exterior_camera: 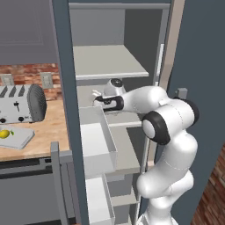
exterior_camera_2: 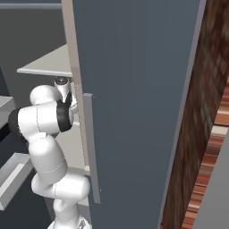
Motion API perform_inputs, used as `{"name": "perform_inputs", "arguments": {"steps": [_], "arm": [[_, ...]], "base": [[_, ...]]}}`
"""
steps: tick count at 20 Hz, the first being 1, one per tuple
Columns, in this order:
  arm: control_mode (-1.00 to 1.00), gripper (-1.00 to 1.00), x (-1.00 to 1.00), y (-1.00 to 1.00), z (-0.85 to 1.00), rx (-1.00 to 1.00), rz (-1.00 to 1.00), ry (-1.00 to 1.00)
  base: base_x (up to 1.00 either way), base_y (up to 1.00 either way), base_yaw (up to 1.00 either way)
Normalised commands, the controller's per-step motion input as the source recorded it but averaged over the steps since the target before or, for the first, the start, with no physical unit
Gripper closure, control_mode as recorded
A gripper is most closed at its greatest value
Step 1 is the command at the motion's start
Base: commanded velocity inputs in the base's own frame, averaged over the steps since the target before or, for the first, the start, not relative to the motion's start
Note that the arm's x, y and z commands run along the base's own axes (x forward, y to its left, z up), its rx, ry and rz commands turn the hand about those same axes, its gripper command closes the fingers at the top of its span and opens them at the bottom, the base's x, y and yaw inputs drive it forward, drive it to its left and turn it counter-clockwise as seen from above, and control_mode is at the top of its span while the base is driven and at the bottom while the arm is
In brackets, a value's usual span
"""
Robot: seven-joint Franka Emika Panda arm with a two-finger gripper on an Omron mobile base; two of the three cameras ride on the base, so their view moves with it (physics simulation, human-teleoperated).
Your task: Take the bell pepper and lemon out of the freezer and place them in the tupperware container on the counter. Then put the tupperware containing the vegetables back in the freezer.
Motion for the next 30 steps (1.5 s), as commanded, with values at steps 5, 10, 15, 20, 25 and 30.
{"name": "perform_inputs", "arguments": {"steps": [5,10,15,20,25,30], "arm": [[-1.0,1.0,-0.16,0.05,-0.12,-0.03,0.0,0.0],[-1.0,1.0,-0.38,0.0,-0.1,0.0,0.0,-0.01],[-1.0,1.0,-0.59,0.0,-0.04,0.0,0.0,-0.04],[-1.0,1.0,-0.66,0.0,0.0,0.0,0.0,-0.06],[-1.0,1.0,-0.76,-0.01,0.14,0.0,0.0,-0.06],[-1.0,1.0,-0.76,-0.15,0.41,0.0,0.0,-0.03]], "base": [[0.0,0.0,0.0],[0.0,0.0,0.0],[0.0,0.0,0.0],[0.0,0.0,0.0],[0.0,0.0,0.0],[0.0,0.0,0.0]]}}
